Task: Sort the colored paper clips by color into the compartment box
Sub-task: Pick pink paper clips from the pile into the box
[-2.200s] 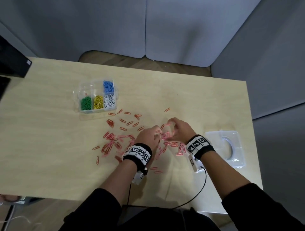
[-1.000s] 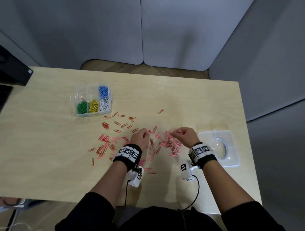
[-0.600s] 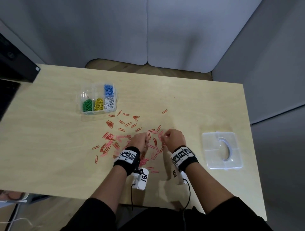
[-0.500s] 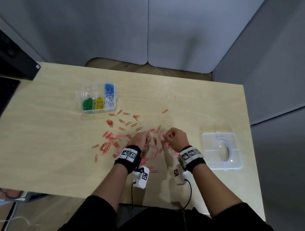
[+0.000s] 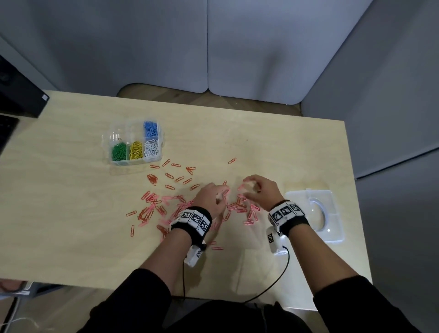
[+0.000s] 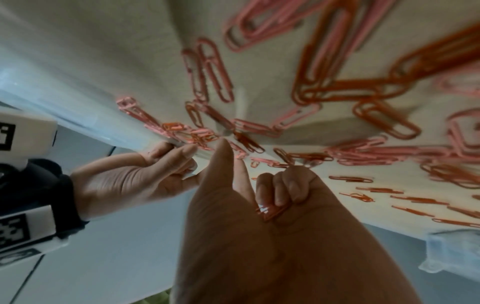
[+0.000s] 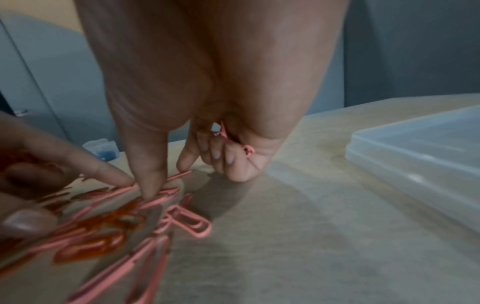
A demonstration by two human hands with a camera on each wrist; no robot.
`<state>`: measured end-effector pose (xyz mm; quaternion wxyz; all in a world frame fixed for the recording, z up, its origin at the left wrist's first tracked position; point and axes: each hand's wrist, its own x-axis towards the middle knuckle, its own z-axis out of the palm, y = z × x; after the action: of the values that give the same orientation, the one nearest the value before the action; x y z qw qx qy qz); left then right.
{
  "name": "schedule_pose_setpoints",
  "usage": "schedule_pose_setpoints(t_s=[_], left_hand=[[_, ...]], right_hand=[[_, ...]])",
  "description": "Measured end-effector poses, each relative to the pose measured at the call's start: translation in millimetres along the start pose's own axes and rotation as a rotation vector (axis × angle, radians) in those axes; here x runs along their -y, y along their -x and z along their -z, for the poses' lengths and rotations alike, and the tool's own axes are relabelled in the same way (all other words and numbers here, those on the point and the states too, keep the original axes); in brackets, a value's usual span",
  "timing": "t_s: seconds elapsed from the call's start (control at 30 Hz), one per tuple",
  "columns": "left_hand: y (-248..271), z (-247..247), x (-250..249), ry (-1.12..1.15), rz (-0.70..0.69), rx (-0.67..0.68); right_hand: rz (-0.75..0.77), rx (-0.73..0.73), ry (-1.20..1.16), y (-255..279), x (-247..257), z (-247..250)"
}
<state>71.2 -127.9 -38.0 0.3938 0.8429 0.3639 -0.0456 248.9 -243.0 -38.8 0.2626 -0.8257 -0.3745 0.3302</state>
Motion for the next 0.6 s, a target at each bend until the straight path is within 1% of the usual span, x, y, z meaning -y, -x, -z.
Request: schedule_pose_setpoints(t_s=[0.07, 0.1, 0.2, 0.27, 0.4, 0.5, 0.6], left_hand=[[-2.8, 0.3, 6.3, -0.105, -0.015, 0.065], [-4.0, 1.5, 7.2, -0.130, -0.030, 0.075], [-7.0, 3.6, 7.2, -0.123, -0.083, 0.022], [-8.8, 2.6, 7.5, -0.100, -0.089, -0.015], [-12.7, 4.8, 7.1, -0.057, -0.100, -0.073], [-14.0, 2.6, 4.3, -0.102, -0.114, -0.073], [-13.6, -0.9, -1.3, -0.232, -0.101, -0.050]], right_hand=[[0.068, 0.048, 0.071, -0.6, 5.1, 0.7], [0.087, 0.059, 0.092, -0.9, 5.0, 0.0], [0.093, 0.016, 0.109, -2.6, -0.1, -7.5], [0.091, -0.012, 0.119, -2.9, -3.0, -10.8], [0.133, -0.003, 0.222, 2.3, -4.3, -15.0], [0.159, 0.022, 0.383, 9.2, -5.5, -25.0], [0.202, 0.030, 0.532, 12.0, -8.2, -35.0]])
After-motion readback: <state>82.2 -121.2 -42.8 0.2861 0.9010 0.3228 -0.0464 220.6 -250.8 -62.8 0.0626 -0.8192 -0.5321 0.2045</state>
